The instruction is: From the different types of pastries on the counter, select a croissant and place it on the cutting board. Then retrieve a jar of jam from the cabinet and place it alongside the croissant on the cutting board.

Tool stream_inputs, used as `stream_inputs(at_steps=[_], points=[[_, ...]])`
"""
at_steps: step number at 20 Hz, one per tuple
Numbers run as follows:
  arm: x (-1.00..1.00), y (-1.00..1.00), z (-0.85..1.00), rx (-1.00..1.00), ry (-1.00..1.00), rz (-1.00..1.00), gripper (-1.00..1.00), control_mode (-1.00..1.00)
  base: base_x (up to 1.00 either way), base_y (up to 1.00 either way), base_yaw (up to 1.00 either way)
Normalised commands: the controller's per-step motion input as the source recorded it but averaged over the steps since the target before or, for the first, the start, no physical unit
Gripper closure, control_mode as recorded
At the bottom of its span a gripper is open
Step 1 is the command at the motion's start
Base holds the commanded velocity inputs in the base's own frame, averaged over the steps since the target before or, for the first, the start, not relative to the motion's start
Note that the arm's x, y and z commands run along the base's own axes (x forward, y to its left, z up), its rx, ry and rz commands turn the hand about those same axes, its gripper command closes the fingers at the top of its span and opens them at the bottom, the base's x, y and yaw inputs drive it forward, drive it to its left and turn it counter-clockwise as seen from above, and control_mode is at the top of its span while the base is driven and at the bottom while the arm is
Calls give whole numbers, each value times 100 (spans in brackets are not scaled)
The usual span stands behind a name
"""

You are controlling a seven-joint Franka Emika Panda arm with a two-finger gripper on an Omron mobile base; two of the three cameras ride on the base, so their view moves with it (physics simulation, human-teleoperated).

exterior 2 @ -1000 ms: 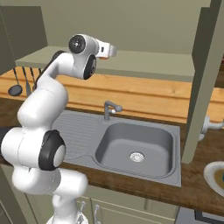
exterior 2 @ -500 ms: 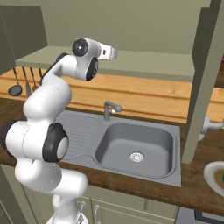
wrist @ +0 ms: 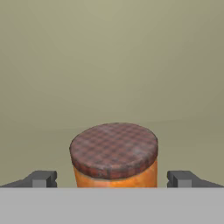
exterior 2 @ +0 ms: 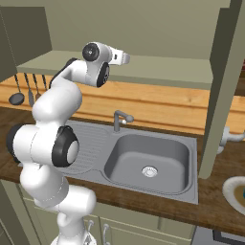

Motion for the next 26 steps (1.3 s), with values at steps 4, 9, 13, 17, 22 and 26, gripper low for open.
stream_inputs(at_steps=[4, 9, 13, 17, 22, 26], points=[[13, 0, 0, 0, 0, 0, -100, -100, 0, 0, 0], [5, 0, 0, 0, 0, 0, -100, -100, 0, 0, 0], [8, -1, 0, 0, 0, 0, -100, -100, 0, 0, 0], [0, 0, 0, 0, 0, 0, 100, -100, 0, 0, 0], [-1, 0, -2, 0, 0, 0, 100, -100, 0, 0, 0], [-15, -6, 0, 0, -4, -1, 100, -100, 0, 0, 0]])
